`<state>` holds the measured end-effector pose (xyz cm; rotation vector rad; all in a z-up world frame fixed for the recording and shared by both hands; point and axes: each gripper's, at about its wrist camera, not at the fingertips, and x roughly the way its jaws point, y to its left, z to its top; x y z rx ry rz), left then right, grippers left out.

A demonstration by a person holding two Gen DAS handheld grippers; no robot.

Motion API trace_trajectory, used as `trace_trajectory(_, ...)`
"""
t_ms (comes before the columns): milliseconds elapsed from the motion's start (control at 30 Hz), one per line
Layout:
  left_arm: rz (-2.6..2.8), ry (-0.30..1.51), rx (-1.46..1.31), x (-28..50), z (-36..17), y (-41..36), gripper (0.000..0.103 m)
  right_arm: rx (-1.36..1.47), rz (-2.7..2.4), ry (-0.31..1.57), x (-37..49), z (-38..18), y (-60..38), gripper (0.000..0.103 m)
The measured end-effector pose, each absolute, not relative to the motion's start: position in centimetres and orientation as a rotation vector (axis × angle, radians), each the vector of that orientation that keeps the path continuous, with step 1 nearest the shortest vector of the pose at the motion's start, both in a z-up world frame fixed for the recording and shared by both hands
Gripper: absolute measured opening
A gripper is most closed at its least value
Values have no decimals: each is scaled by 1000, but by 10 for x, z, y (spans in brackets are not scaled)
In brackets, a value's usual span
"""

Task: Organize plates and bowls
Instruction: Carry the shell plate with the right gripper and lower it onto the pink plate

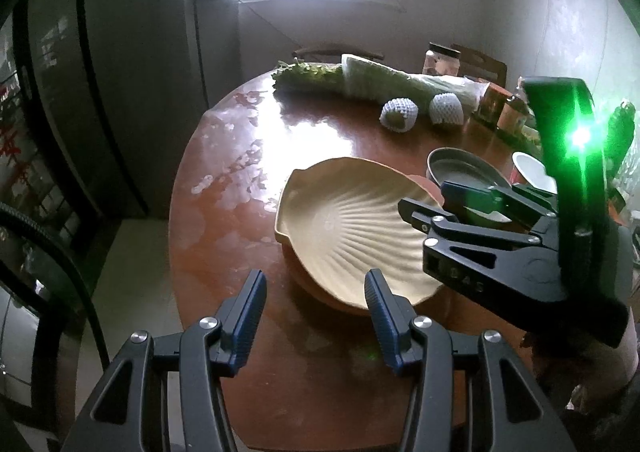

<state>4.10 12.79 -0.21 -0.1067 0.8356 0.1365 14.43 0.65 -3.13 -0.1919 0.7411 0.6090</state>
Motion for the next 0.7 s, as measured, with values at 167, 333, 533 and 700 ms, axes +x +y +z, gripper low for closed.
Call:
trace_trajectory(167, 139, 831, -110, 39, 0, 128, 51, -176, 595, 720, 141, -23, -2, 50)
trace_trajectory(333, 137, 817, -106, 37, 4, 123, 51, -149, 585, 703, 135, -14, -13, 51)
trace_trajectory(533, 147, 794, -99, 33, 12, 116, 52, -115, 577, 665, 123, 2, -29, 55)
trace_trajectory(700, 147, 781, -86, 32, 18, 109, 53, -99, 564, 625, 113, 15, -41, 56)
